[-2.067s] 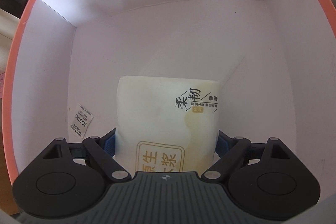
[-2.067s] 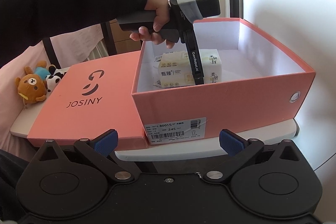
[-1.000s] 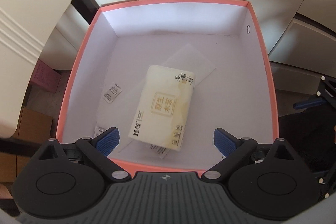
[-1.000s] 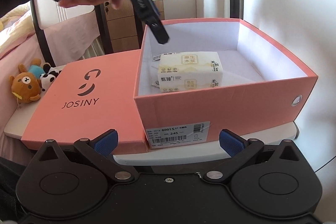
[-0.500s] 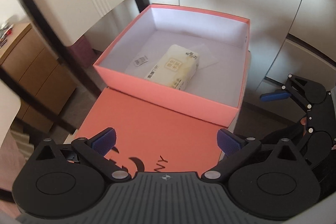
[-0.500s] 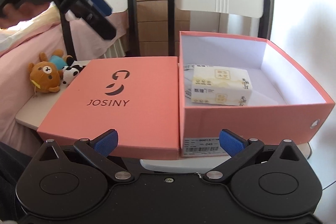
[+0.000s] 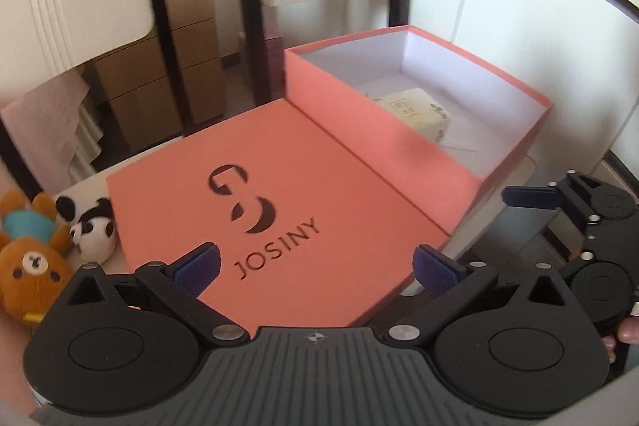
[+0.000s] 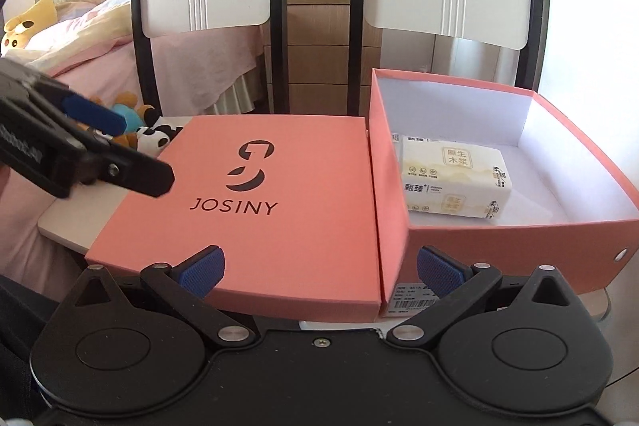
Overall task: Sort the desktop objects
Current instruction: 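Withdraw the left tool from the box back toward the plush toys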
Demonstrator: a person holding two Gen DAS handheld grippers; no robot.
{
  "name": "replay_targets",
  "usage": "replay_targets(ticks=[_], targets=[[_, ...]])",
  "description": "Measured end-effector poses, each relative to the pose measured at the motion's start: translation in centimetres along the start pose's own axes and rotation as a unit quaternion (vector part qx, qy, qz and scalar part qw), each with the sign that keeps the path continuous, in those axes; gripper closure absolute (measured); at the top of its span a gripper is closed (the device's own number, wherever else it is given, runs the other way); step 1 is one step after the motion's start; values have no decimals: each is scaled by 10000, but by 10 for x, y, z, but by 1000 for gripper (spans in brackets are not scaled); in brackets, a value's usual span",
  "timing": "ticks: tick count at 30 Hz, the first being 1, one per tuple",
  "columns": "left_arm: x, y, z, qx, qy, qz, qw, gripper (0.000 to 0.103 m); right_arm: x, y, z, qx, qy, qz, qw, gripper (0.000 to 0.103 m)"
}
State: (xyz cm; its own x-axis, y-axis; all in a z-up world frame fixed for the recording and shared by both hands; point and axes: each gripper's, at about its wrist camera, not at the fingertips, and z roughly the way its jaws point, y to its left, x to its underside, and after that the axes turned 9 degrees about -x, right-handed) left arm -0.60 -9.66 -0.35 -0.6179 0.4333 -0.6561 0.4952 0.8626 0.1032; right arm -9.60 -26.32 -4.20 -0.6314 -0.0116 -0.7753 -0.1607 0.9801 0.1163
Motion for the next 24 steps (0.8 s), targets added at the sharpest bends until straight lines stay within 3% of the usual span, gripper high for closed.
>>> replay_targets(ticks=[6, 10, 13, 15, 24], targets=[[32, 24, 12, -913, 49, -1010, 9907, 0, -5, 18, 22, 166, 83, -97, 9998, 0], [38, 46, 7, -1193, 155, -1662, 9787, 0, -12, 32, 40, 190, 155, -231, 9994, 0], [40, 55, 9, -1470, 368, -1887, 9703, 0, -18, 42, 50, 147, 122, -261, 9995, 0], [40, 58, 11, -1476, 558, -1864, 9697, 0, -23, 47, 57, 105, 113, -233, 9996, 0], [51, 64, 0, -1226, 569, -1983, 9708, 0, -30, 58, 88, -81, 342, -47, 9994, 0]])
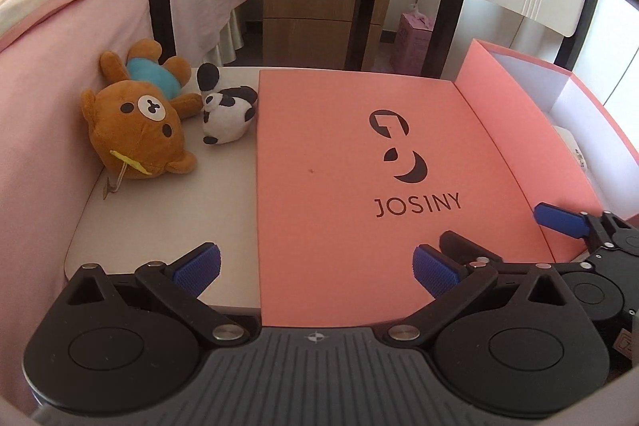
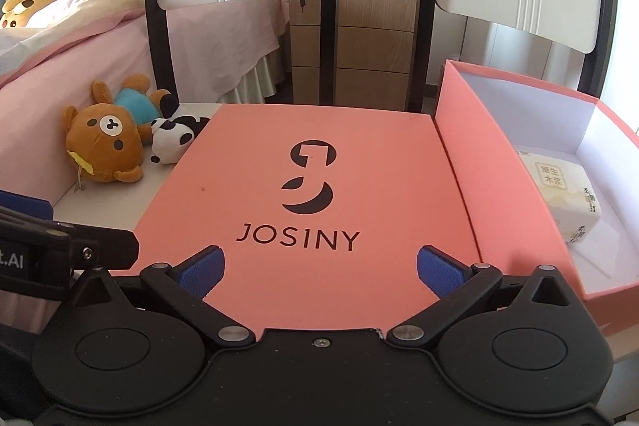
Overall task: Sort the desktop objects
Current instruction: 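Withdraw the left tool from the box back toward the plush toys, then move the right tool down to the panda plush and close on it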
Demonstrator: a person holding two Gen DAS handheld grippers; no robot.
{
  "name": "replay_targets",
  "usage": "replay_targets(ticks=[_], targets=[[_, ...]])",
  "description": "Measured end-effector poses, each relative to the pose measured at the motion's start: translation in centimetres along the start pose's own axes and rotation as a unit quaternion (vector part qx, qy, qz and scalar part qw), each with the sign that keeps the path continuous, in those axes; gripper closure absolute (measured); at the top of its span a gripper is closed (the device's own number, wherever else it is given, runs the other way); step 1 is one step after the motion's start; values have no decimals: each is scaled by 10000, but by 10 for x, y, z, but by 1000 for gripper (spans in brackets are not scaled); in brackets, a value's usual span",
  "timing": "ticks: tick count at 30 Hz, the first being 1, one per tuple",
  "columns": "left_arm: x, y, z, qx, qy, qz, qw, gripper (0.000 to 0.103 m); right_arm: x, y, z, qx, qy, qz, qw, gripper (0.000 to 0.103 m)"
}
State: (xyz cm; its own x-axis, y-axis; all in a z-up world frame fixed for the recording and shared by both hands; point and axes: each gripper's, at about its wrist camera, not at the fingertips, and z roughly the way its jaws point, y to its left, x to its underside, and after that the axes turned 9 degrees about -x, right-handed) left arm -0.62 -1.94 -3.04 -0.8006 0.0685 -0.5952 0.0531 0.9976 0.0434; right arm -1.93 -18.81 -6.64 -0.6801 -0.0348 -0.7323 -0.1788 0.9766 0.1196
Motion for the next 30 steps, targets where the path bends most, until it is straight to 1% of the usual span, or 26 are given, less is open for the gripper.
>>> replay_targets(ticks=[3, 5, 6, 9, 11, 16, 21, 26, 28, 30], targets=[[0, 4, 4, -54, 83, -56, 9999, 0, 0, 4, 4, 8, 29, -41, 10000, 0], [-1, 6, 1, -98, -45, -75, 9999, 0, -1, 4, 3, -89, -7, 18, 10000, 0], [-1, 7, 0, -180, -109, -95, 9997, 0, -1, 3, 3, -111, -12, 41, 9999, 0], [-1, 10, -1, -267, -122, -237, 9993, 0, 0, 3, 5, -147, 52, 99, 9998, 0], [-1, 9, -1, -262, -131, -218, 9993, 0, 1, 2, 6, -195, 93, 144, 9997, 0], [-3, 9, 0, -356, -193, -291, 9988, 0, 3, -2, 5, -136, 121, 202, 9996, 0], [1, 13, 6, -687, -342, -331, 9965, 0, 2, -8, 1, -115, 47, 321, 9994, 0], [1, 27, 12, -660, -371, -440, 9962, 0, 0, -10, -3, -224, -61, 465, 9986, 0], [3, 33, 9, -591, -573, -480, 9955, 0, -1, -8, -4, -227, -107, 446, 9987, 0], [8, 36, 7, -646, -744, -462, 9941, 0, -1, -7, -4, -232, -121, 447, 9987, 0]])
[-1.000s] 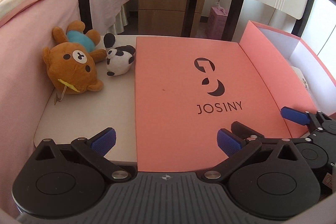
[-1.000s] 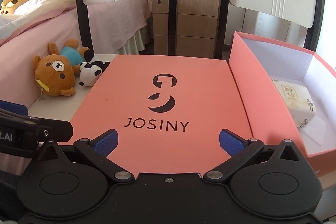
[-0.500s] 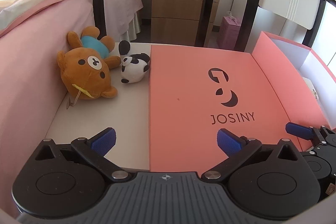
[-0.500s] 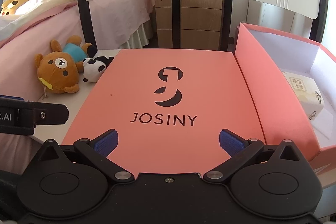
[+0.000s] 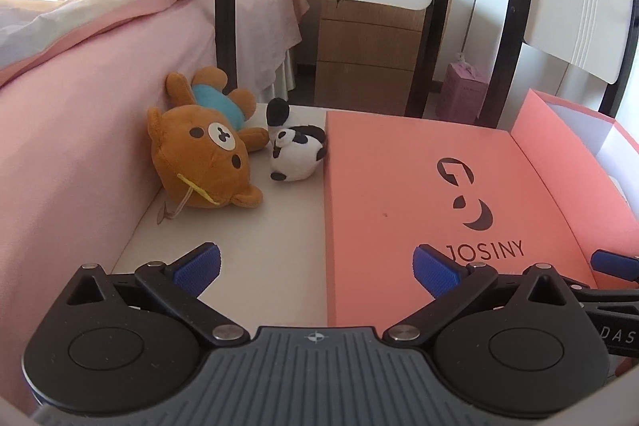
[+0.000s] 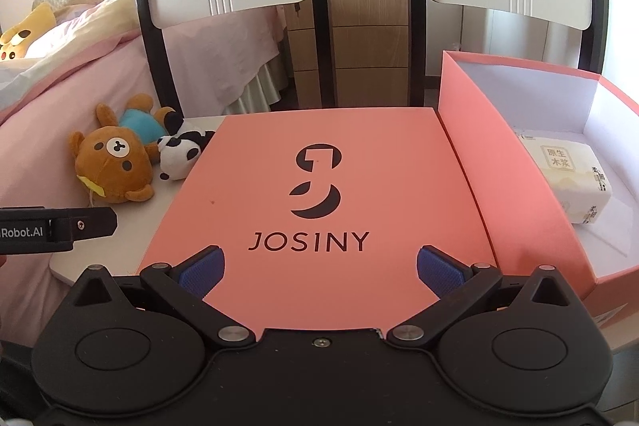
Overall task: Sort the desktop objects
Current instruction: 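Move the right tool down to the panda plush and close on it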
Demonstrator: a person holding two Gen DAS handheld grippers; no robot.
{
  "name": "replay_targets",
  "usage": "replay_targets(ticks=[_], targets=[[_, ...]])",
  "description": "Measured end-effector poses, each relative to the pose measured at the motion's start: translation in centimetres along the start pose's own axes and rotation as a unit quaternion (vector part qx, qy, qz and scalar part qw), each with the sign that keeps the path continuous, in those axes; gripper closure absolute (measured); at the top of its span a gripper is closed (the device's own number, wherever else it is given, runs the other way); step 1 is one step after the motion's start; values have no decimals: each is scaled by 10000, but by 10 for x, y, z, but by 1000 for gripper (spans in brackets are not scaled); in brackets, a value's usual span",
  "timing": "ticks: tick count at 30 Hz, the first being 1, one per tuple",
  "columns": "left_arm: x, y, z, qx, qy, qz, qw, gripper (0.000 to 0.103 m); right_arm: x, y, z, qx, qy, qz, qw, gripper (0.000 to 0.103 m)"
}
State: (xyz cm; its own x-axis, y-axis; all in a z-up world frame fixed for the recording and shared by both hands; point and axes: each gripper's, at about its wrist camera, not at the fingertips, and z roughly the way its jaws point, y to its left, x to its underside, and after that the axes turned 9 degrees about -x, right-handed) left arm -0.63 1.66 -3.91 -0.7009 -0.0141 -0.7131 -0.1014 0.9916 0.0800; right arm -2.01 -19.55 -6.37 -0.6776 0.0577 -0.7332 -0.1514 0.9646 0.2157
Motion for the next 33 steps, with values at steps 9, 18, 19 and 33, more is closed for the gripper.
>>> replay_targets(ticks=[9, 18, 19, 33], targets=[[30, 11, 14, -192, 27, 278, 9994, 0, -2, -2, 4, -38, -63, 131, 9999, 0], [44, 33, 6, -5, -34, 78, 10000, 0, -3, 10, 16, -306, -115, 226, 9992, 0], [44, 34, 7, -9, -5, 65, 10000, 0, -4, 12, 18, -350, -113, 233, 9991, 0], [52, 55, 0, 295, 47, -220, 9993, 0, -58, 58, 66, -1257, 175, -115, 9918, 1]])
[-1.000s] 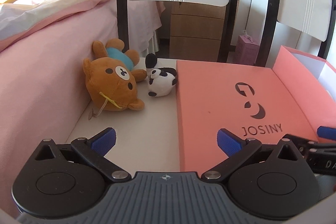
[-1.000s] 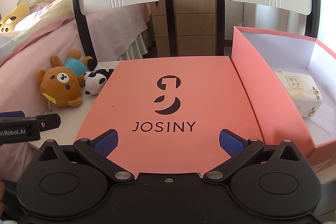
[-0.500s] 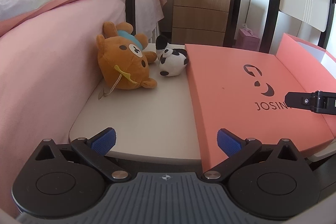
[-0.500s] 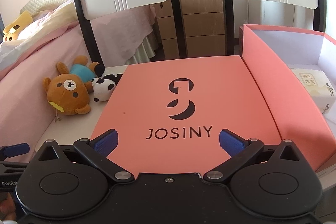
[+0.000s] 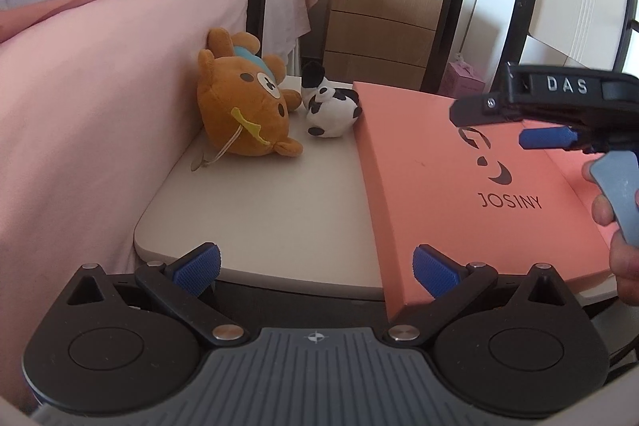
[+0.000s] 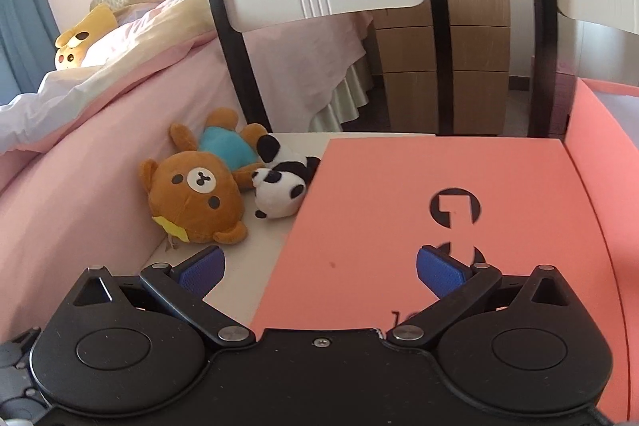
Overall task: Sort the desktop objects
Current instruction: 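Move the right tool down to the panda plush and close on it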
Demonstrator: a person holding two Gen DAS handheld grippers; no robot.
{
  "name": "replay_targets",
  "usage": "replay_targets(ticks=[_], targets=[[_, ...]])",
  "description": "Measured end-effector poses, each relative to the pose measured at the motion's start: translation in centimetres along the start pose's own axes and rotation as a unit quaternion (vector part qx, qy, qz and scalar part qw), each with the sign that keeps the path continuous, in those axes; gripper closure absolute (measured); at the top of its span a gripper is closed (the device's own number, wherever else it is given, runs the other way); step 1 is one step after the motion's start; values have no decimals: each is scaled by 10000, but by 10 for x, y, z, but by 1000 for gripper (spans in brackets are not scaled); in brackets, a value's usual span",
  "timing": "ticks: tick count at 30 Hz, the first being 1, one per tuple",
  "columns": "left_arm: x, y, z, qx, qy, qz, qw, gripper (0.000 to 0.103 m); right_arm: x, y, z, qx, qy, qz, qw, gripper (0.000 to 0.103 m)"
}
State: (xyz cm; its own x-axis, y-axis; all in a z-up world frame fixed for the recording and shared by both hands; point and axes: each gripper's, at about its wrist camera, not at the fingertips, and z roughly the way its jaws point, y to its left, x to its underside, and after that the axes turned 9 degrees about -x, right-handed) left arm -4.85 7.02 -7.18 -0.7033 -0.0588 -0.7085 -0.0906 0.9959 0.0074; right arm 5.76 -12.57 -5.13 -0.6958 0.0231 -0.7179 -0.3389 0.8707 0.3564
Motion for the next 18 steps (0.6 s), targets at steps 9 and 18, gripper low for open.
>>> replay_targets(ticks=[9, 18], targets=[[-3, 10, -3, 120, -57, -239, 9996, 0, -51, 24, 81, -48, 231, -863, 9960, 1], [-4, 15, -3, 319, 37, -369, 9988, 0, -50, 47, 146, 66, 810, -1634, 9832, 20]])
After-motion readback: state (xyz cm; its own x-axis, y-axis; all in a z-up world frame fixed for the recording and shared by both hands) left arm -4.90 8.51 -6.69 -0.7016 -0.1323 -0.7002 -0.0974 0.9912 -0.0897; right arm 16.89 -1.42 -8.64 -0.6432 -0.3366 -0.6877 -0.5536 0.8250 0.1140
